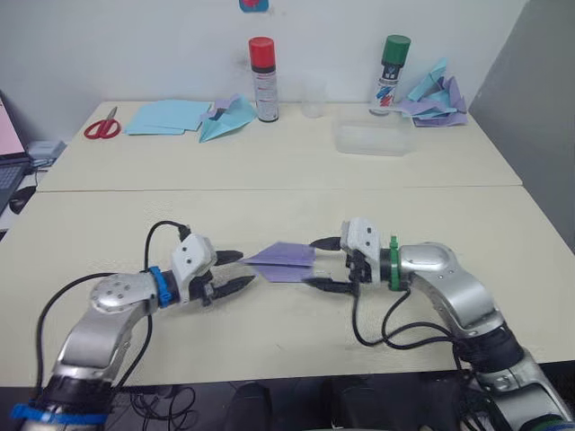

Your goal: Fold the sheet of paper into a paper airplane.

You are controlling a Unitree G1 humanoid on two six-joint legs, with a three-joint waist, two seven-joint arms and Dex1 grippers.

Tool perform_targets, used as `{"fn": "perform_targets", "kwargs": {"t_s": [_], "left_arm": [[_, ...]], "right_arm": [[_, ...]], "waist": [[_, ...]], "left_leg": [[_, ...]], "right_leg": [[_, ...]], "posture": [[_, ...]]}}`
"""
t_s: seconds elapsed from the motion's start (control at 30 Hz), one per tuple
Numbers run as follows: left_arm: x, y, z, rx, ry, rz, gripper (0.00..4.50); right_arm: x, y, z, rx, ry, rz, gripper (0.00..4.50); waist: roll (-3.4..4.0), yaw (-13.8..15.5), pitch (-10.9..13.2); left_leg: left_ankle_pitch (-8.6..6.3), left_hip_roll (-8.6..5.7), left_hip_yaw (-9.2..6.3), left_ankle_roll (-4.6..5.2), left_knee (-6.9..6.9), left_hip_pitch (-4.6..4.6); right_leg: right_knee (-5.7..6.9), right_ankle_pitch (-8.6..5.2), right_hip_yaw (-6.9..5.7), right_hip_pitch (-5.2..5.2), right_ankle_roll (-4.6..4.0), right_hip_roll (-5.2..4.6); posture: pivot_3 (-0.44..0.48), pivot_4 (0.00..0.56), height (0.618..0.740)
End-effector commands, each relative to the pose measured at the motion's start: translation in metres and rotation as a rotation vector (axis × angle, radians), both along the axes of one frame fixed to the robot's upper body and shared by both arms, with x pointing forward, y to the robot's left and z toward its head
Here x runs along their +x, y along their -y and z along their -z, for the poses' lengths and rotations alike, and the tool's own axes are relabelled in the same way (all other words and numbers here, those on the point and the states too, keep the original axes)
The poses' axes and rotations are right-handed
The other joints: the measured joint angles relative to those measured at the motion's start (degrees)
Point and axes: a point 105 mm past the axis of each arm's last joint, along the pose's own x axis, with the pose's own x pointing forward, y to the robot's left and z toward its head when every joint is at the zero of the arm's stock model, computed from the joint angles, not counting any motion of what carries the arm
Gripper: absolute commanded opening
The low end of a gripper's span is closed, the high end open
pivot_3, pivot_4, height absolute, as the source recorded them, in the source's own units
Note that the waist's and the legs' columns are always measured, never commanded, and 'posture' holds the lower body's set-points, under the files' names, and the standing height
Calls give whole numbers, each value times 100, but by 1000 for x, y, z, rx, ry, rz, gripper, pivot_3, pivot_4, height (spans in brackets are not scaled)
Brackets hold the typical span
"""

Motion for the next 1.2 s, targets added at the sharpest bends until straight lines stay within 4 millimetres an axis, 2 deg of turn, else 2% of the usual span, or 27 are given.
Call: {"fn": "perform_targets", "kwargs": {"t_s": [0.03,0.07,0.13,0.23,0.4,0.63,0.87,1.07,1.2], "left_arm": [[-15,7,-17,-2,91,50,4201],[-21,8,-15,7,97,59,4494],[-29,11,-11,6,107,57,4500],[-32,15,-11,-20,123,29,4500],[-36,16,-11,-39,135,-1,4500],[-31,17,-16,-64,151,-28,4500],[-28,17,-19,-65,165,-40,4500],[-26,20,-28,-86,169,-42,4500],[-24,18,-34,-140,151,-80,4500]], "right_arm": [[-15,-3,1,-15,40,-114,3856],[-15,-4,4,-16,38,-116,3640],[-11,-10,8,-13,54,-101,3198],[-1,-21,7,13,87,-59,2175],[17,-28,3,29,144,14,2175],[43,-36,15,-53,214,79,2175],[51,-47,23,-89,233,66,2175],[60,-58,30,-95,132,104,2175],[66,-57,34,-112,94,115,916]], "waist": [[0,0,7],[-1,-1,7],[-2,-13,9],[-3,-17,11],[-3,-13,13],[-2,-7,14],[-2,-4,14],[-2,-4,14],[-2,-5,14]], "left_leg": [[0,-1,2,0,1,0],[0,-1,3,0,2,0],[0,-2,4,0,4,3],[0,-2,4,0,5,4],[0,-5,4,0,6,4],[0,-6,7,0,6,3],[0,-7,8,0,5,3],[0,-7,7,0,6,4],[0,-6,6,0,6,3]], "right_leg": [[0,0,3,-1,0,-2],[0,0,3,0,0,-6],[0,0,5,3,1,-7],[3,1,4,4,2,-11],[3,1,4,4,2,-11],[2,1,5,3,2,-12],[2,1,5,2,2,-10],[6,1,4,2,1,-6],[6,2,4,3,1,-7]], "posture": [[0,150,740],[0,150,740],[0,150,740],[0,150,740],[0,150,740],[0,150,740],[0,150,740],[0,150,740],[0,150,740]]}}
